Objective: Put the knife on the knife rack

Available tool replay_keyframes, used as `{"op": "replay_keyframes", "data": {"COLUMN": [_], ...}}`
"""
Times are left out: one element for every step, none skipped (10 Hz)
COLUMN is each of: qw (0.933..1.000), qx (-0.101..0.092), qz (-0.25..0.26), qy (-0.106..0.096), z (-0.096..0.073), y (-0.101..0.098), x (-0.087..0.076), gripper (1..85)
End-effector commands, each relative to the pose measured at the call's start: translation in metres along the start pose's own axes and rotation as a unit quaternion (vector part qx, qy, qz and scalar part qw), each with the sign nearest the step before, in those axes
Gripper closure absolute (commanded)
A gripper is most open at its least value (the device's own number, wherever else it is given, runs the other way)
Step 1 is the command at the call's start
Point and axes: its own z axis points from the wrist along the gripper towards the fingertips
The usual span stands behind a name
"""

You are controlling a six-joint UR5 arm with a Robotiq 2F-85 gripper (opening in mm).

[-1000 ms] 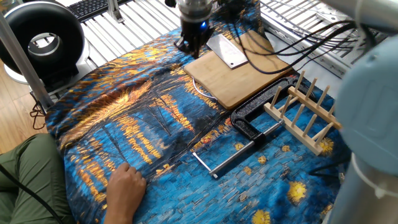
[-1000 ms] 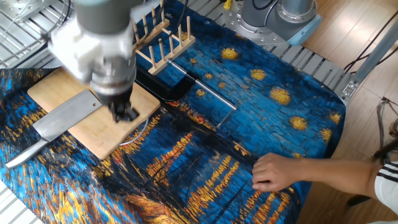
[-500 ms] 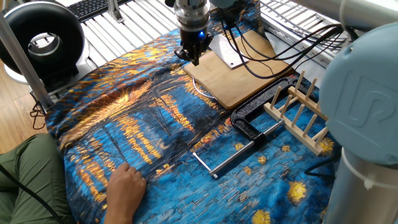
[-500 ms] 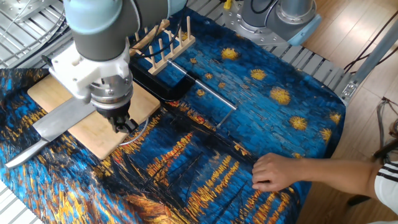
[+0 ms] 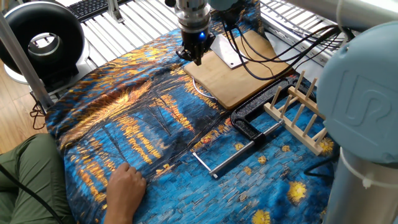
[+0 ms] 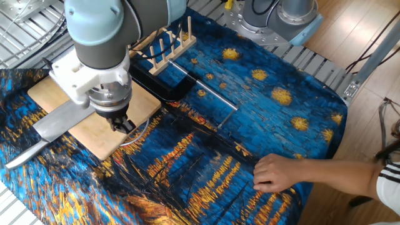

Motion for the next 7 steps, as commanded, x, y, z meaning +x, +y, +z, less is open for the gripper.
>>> {"op": "replay_keyframes", "data": {"qw": [0.9996, 0.9992, 0.9990, 0.9988, 0.9988, 0.9993, 0.9993], "qx": [-0.011, 0.005, 0.010, 0.009, 0.007, -0.003, -0.030], "qz": [-0.025, -0.039, -0.044, -0.046, -0.048, -0.037, 0.000], "qy": [0.002, -0.002, -0.006, -0.010, -0.002, 0.004, 0.023], "z": [0.036, 0.053, 0.070, 0.079, 0.077, 0.077, 0.076], "y": [-0.008, -0.013, -0.011, -0.008, -0.008, -0.003, 0.011], "x": [-0.033, -0.044, -0.054, -0.059, -0.053, -0.050, -0.040], "gripper": [82.0, 82.7, 84.0, 84.7, 84.7, 84.7, 84.7]}}
